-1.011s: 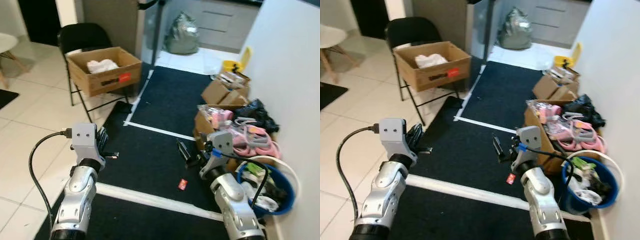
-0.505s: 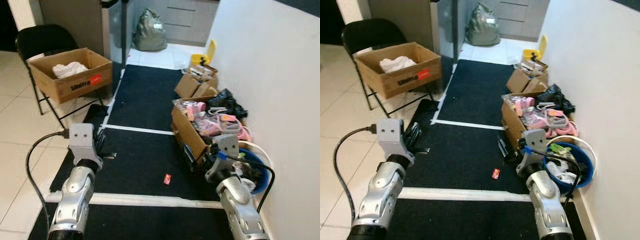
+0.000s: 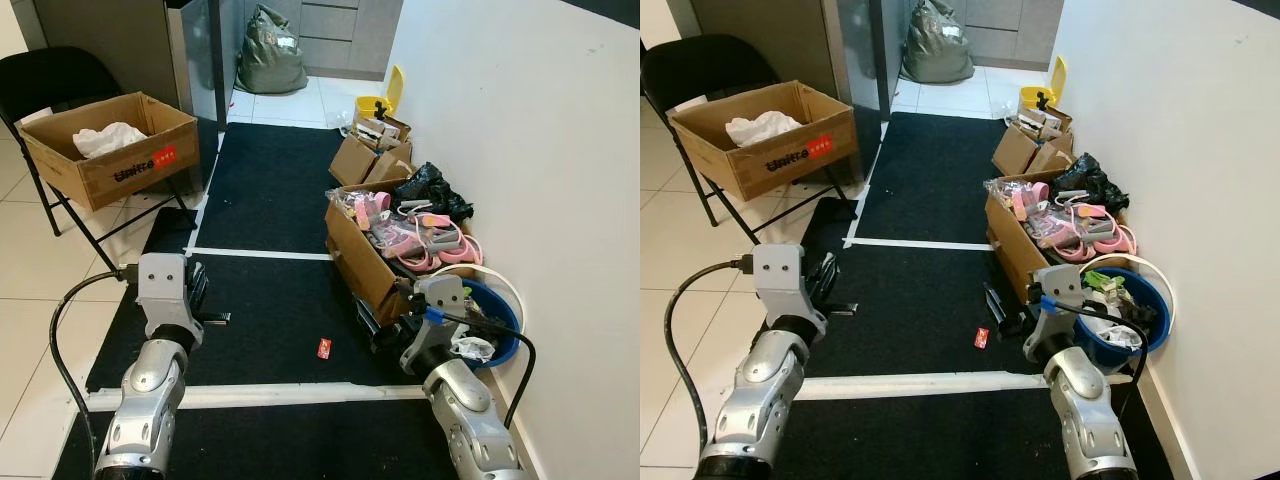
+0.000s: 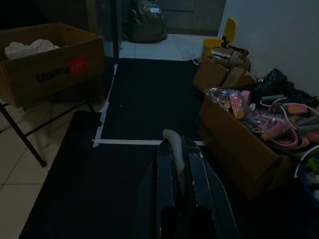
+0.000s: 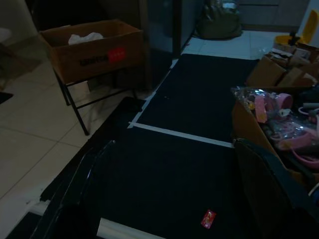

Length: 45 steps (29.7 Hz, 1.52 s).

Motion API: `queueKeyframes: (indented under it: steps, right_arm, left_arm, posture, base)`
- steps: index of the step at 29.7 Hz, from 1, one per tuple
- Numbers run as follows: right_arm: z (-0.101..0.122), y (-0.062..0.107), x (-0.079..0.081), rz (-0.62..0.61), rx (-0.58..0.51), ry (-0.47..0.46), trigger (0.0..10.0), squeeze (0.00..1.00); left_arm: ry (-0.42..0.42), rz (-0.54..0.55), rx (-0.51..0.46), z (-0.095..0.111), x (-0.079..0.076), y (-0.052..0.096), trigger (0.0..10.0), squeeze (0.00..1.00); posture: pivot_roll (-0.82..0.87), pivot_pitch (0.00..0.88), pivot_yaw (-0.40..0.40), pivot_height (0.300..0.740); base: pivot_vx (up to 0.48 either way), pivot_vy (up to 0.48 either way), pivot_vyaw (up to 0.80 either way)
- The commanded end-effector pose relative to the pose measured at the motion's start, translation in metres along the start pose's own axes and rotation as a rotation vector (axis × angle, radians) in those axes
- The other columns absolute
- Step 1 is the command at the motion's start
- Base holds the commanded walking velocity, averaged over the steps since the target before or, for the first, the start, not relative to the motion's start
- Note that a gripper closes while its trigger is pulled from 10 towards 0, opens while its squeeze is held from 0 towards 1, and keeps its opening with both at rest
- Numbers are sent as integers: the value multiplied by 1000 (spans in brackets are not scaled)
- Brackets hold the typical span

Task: Picking trash to rubbish bin

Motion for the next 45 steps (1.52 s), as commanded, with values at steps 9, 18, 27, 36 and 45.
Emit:
queueKeyframes:
  steps: [9, 18, 27, 36, 45]
  right_arm:
    - [-8, 10, -5, -30, 38, 7, 10000, 0]
    - [-7, 5, 2, -14, 37, -6, 10000, 0]
    - [-8, 8, 1, -19, 45, -4, 10000, 0]
    - [-9, 8, 1, -20, 50, 1, 10000, 0]
    - [-12, 9, 0, -29, 66, -12, 10000, 0]
  left_arm:
    - [-28, 0, 38, -3, -4, -9, 10000, 0]
    - [-37, 6, 44, -3, -1, -8, 10000, 0]
    - [-43, 4, 60, -6, 0, -4, 10000, 0]
    - [-45, 3, 62, -5, 0, -4, 10000, 0]
    - [-47, -1, 60, -4, 0, -4, 10000, 0]
  posture:
    - [-33, 78, -32, 740]
    - [-26, 85, -39, 740]
    - [-28, 93, -39, 740]
    - [-24, 93, -38, 740]
    - [-23, 92, -37, 740]
  base:
    - [27, 0, 0]
    - [255, 0, 0]
    - [254, 0, 0]
    - [251, 0, 0]
    - [250, 0, 0]
Point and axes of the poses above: a point about 5 cm out from each wrist's last joint towards the gripper, its own y axis pointing back from the gripper into the wrist, its own z axis along the axis of the wrist's last joint, x = y × z, the point moved 1 cm from there along -y, pointing out of the wrist towards the gripper, and after that the axes turned 8 degrees about y, right-handed, at the moved point
